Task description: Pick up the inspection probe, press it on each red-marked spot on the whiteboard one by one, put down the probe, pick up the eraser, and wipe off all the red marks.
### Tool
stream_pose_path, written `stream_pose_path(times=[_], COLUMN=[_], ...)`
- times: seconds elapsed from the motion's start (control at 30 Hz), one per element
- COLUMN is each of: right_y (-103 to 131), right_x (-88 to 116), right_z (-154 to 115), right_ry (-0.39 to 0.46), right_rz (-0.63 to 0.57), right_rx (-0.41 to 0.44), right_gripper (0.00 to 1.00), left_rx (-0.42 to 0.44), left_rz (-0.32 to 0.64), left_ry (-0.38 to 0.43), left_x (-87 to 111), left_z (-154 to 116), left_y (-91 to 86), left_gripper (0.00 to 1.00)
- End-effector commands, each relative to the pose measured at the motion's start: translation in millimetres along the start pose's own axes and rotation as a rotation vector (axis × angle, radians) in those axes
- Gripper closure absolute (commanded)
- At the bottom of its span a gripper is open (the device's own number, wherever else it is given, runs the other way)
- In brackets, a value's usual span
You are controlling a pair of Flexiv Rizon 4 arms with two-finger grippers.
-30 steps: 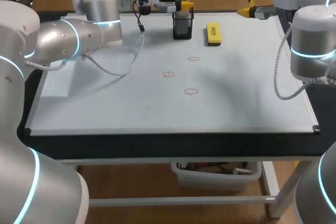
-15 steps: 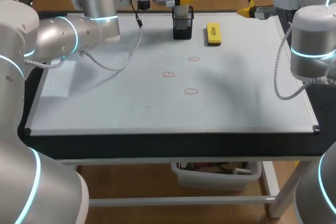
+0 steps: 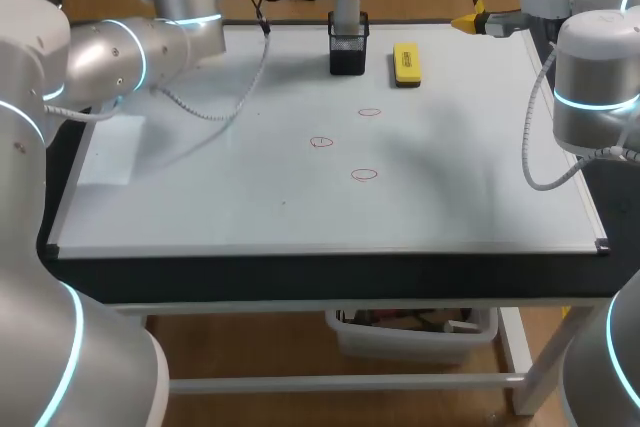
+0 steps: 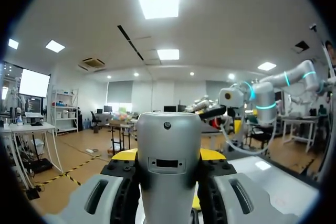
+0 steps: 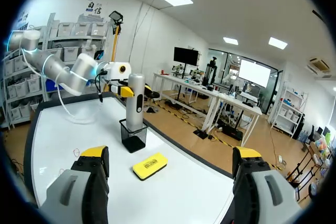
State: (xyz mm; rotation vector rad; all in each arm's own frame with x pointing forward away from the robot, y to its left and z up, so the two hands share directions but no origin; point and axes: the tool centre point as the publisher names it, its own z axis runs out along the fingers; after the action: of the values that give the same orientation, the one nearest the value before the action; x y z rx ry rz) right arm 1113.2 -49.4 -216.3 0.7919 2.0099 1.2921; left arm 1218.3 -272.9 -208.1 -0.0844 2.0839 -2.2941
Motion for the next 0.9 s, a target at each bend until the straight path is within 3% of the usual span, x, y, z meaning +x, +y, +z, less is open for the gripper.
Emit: stream_pose_path(times=[0.03,0.5,0.9], right_y=[0.0,0.0,0.0], right_x=[-0.4,-0.4,-0.4], right_z=[0.2,0.2,0.2], right_ry=[0.001,0.001,0.001], right_rz=[0.0,0.0,0.0], right_rx=[0.001,0.001,0.001], right_gripper=[0.0,0.0,0.0], left_rx=[-0.007,0.036,0.019], left_rz=[0.012,0.068,0.103], left_ry=[-0.015,-0.029,-0.094], left_x=[9.9,22.8,31.0], left_z=[-3.0,-6.7,-51.9], left_y=[-14.3,-57.6,-80.7], left_gripper=[1.0,1.0,1.0])
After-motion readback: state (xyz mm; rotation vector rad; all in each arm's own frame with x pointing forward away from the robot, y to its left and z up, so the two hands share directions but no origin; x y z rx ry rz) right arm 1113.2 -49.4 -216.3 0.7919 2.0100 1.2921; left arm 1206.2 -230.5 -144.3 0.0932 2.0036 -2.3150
